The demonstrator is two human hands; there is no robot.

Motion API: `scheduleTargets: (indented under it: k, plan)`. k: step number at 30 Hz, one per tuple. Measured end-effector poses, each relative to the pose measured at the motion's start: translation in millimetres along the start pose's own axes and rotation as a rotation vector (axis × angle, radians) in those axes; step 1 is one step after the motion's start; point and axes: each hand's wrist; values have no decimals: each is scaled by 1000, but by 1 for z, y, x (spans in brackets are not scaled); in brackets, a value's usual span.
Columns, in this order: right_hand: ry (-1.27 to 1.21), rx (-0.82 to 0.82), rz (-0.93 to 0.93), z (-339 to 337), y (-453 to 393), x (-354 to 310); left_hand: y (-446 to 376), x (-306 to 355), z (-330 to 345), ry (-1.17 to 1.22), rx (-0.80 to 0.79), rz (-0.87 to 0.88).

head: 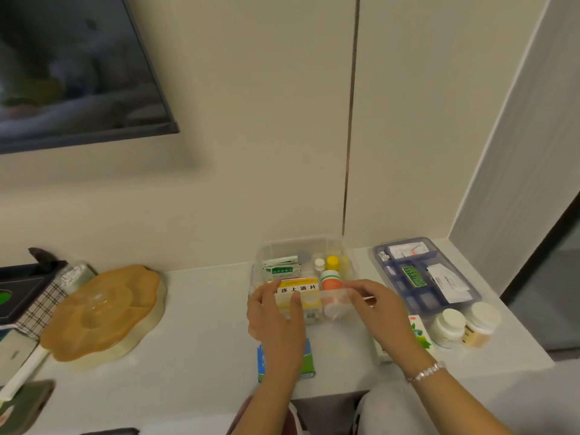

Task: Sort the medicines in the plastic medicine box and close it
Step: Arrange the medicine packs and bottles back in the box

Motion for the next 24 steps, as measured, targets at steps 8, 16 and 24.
scheduleTargets:
  k: [8, 16, 24]
  plan:
    - [80, 72, 180, -41, 37, 53, 43, 15, 42, 188, -256, -43]
    - [197, 27, 336, -61, 45, 92, 57, 3, 92, 123, -598, -257]
    - [266, 27, 432, -59, 46, 106, 67, -6, 117, 102, -716, -270]
Point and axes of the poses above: each hand's wrist, its own y-axis away from the middle knuckle, its own z-axis out of the palm, x = y × z, and after that the axes turned 2 degrees about y, right-handed
